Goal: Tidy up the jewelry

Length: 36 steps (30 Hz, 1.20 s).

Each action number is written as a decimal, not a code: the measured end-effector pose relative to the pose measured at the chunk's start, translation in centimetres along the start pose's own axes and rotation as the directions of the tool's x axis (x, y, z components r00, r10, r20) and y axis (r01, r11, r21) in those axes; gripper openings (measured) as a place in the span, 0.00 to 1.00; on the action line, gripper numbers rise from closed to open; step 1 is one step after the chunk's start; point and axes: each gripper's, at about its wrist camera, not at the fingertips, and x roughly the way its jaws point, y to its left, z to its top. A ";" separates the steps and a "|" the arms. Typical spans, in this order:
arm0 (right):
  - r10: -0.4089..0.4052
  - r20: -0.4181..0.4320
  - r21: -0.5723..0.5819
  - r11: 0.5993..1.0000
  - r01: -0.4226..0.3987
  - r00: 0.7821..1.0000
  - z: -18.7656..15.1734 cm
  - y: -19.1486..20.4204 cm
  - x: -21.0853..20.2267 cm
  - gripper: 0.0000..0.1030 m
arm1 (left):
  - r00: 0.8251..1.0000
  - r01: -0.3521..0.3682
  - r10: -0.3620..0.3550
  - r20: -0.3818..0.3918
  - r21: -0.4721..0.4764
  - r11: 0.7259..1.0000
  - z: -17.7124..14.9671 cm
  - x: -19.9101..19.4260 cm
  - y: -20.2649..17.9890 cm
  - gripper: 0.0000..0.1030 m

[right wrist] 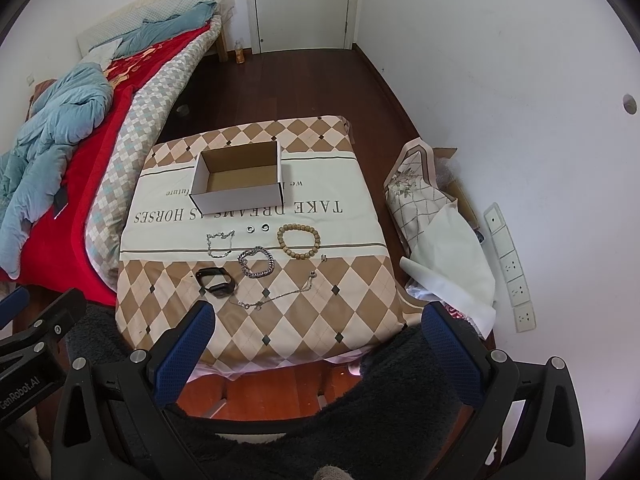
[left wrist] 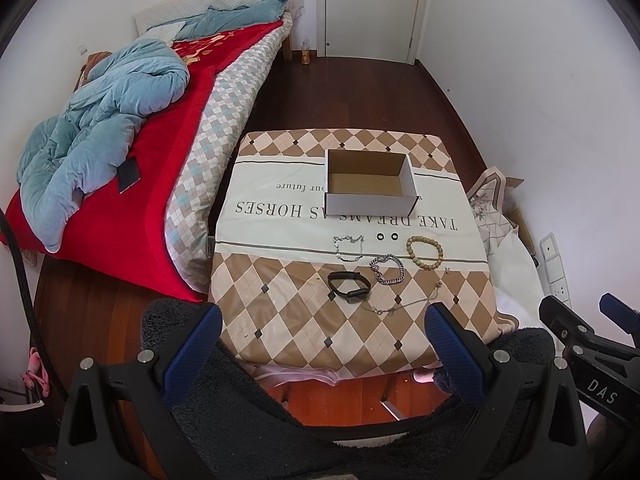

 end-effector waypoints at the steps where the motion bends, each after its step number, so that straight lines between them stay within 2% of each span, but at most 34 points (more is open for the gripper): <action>1: 0.000 0.004 0.000 1.000 0.000 1.000 0.2 0.0 0.0 1.00 | 1.000 -0.005 0.005 0.005 -0.001 1.000 0.3 0.1 0.0 1.00; 2: -0.006 0.042 -0.003 1.000 0.006 0.999 0.3 0.1 0.3 1.00 | 1.000 -0.020 0.020 0.016 -0.002 1.000 0.7 0.3 0.1 1.00; 4: -0.010 0.050 0.000 1.000 0.010 0.999 0.9 0.1 1.2 1.00 | 0.998 -0.054 0.054 0.039 -0.004 0.999 1.6 1.0 0.4 1.00; 6: -0.004 0.056 0.006 1.000 0.003 0.998 1.7 0.0 2.4 1.00 | 0.989 -0.125 0.125 0.082 0.000 0.992 3.0 2.2 0.7 1.00; 9: -0.003 0.053 0.011 1.000 0.003 0.999 3.4 0.0 4.9 1.00 | 0.975 -0.200 0.197 0.101 0.020 0.980 4.4 4.7 1.1 1.00; 10: -0.009 0.050 0.014 1.000 0.008 0.999 3.9 0.0 6.0 1.00 | 0.968 -0.233 0.229 0.098 0.031 0.972 4.9 6.1 1.2 1.00; 14: -0.004 0.013 0.014 1.000 0.004 1.000 5.6 -0.2 10.5 0.99 | 0.963 -0.270 0.270 0.021 0.102 0.957 5.2 12.1 1.3 1.00; 16: 0.005 -0.019 0.013 1.000 -0.005 1.000 6.2 -0.6 13.1 0.97 | 0.967 -0.243 0.251 -0.050 0.132 0.961 4.6 15.4 1.4 1.00; 19: 0.006 -0.079 0.023 1.000 -0.004 0.997 6.7 -1.1 17.2 0.94 | 0.963 -0.193 0.216 -0.163 0.147 0.970 3.5 20.0 1.3 1.00; 21: 0.021 -0.113 0.035 0.999 -0.017 0.993 6.6 -1.6 19.5 0.91 | 0.952 -0.164 0.196 -0.236 0.148 0.975 2.5 22.7 1.0 1.00; 23: 0.021 -0.158 0.040 0.999 -0.015 0.987 6.4 -1.8 22.4 0.87 | 0.940 -0.134 0.166 -0.297 0.125 0.983 1.9 24.6 0.9 0.94; 25: 0.021 -0.185 0.043 0.999 -0.013 0.983 6.1 -2.1 24.6 0.85 | 0.927 -0.069 0.088 -0.364 0.065 0.996 1.2 26.5 1.0 0.91; 27: 0.009 -0.210 0.049 0.999 0.001 0.978 5.8 -2.7 26.5 0.83 | 0.919 -0.051 0.061 -0.390 0.036 0.998 0.6 27.7 0.8 0.87; 31: 0.005 -0.240 0.073 0.997 0.013 0.971 5.3 -3.4 29.9 0.79 | 0.902 -0.023 0.016 -0.431 -0.010 1.000 -0.3 29.5 0.7 0.63; 34: 0.006 -0.255 0.089 0.996 0.017 0.967 5.0 -3.6 31.8 0.76 | 0.899 -0.006 -0.012 -0.437 -0.040 0.999 -0.7 30.0 0.7 0.44; 35: 0.009 -0.261 0.094 0.995 0.017 0.965 4.9 -3.6 32.5 0.74 | 0.899 -0.003 -0.017 -0.437 -0.045 0.999 -0.7 30.1 0.7 0.42; 36: 0.011 -0.267 0.100 0.995 0.016 0.964 4.8 -3.7 33.0 0.73 | 0.901 0.000 -0.021 -0.434 -0.047 0.999 -0.8 30.1 0.6 0.33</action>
